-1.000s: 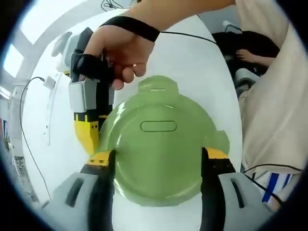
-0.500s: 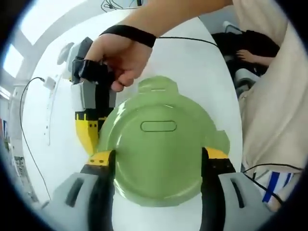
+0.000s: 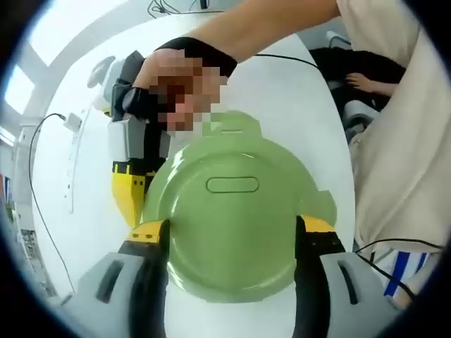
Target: Open container latches remove lid place lid upside down on tabletop take tomato from container place on tabletop
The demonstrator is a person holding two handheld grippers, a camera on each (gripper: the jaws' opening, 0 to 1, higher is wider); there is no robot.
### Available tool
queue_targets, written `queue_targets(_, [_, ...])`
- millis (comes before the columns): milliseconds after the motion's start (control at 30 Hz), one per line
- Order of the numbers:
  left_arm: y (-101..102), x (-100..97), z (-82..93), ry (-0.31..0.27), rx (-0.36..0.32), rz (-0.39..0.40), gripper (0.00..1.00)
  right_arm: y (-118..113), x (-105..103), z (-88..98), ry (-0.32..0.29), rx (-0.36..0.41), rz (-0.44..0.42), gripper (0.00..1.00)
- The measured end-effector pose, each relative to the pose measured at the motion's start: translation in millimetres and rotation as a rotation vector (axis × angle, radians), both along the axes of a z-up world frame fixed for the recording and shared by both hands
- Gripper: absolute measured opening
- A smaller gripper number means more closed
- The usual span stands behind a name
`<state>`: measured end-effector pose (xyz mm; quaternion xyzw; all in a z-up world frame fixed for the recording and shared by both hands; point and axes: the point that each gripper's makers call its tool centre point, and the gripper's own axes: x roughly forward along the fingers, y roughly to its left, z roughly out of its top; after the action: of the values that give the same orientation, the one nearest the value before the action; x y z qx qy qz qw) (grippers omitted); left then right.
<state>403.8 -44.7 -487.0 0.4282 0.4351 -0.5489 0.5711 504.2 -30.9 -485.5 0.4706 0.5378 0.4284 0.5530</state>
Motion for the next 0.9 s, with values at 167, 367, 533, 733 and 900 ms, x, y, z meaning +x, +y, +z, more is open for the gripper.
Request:
queue_targets(167, [0, 2.0, 0.2, -0.002, -0.013, 0.011, 0.64, 7, -18, -1.6, -0.095, -0.065, 0.005, 0.0])
queue_targets(367, [-1, 1.3, 0.3, -0.002, -0.031, 0.014, 0.64, 7, -20, -3.6, -0.165, -0.087, -0.001, 0.0])
queue_targets(533, [-1, 0.5, 0.4, -0.002, -0.028, 0.014, 0.64, 0, 11, -8.9, -0.199, -0.111, -0.016, 0.01])
queue_targets(733, [-1, -0.2, 0.8, -0.003, -0.034, 0.014, 0.64, 1, 6, -8.8, -0.286, -0.154, -0.039, 0.03])
queue_targets(900, [-1, -0.7, 1.4, -0.004, -0.048, 0.016, 0.64, 2, 8, -7.8, -0.278, -0.149, -0.073, 0.04])
